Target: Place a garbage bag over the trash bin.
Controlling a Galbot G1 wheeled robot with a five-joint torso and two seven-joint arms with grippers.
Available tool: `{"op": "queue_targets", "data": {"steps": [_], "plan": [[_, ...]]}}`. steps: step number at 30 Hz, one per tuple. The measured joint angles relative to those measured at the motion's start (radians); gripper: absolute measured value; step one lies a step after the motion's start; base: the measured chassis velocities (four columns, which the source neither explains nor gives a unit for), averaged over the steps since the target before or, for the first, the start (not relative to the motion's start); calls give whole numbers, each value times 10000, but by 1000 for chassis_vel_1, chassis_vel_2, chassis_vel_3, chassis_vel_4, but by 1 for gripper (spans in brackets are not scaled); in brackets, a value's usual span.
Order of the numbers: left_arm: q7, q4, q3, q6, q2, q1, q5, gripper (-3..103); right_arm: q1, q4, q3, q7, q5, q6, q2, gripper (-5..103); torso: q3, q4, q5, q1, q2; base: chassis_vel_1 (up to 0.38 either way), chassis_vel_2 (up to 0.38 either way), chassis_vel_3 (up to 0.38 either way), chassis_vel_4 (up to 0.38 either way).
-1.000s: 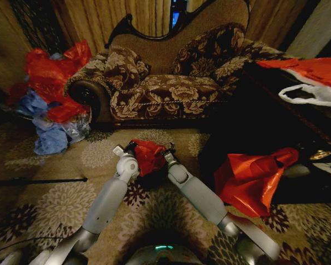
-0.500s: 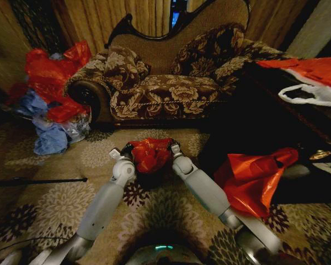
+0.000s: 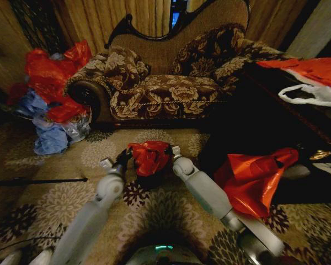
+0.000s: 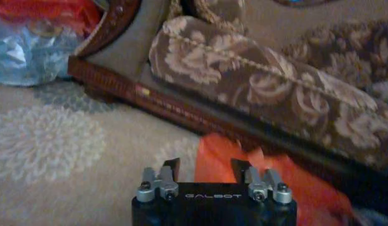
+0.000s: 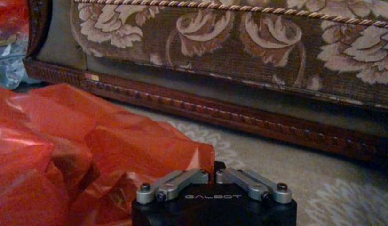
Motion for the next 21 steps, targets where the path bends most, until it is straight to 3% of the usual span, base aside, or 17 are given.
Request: {"op": "queue_targets", "data": {"steps": [1,3,5,6,8,14,16,21], "plan": [[0,0,0,0,0,0,0,58,0,0,0,0,0,0,0,0,0,0,0,0,0,0,0,0,0],[228,-498,-63,347,8,651,358,70,0,16,-59,-15,-1,5,18,0,0,0,0,-1,0,0,0,0,0],[1224,-631,46,499,-31,1108,1363,75,27,76,-161,-7,18,5,43,0,0,1,2,-1,0,0,0,0,0],[1224,-631,46,499,-31,1108,1363,75,27,76,-161,-7,18,5,43,0,0,1,2,-1,0,0,0,0,0],[1949,-495,345,503,-30,1162,2253,86,72,131,-229,-3,21,5,34,0,0,1,0,-1,0,0,0,0,0],[1918,-97,1045,799,-402,234,2595,100,81,150,-233,-29,-167,62,-4,0,2,-1,0,0,0,0,0,0,0],[1624,650,1551,1055,-728,-1040,2810,100,-89,276,-254,-155,-471,204,-193,0,2,-3,1,1,0,0,0,0,0],[1704,1399,1985,1047,-780,-1796,3049,100,-191,343,-270,-189,-709,327,-253,0,3,-2,1,2,0,0,0,0,0]]}}
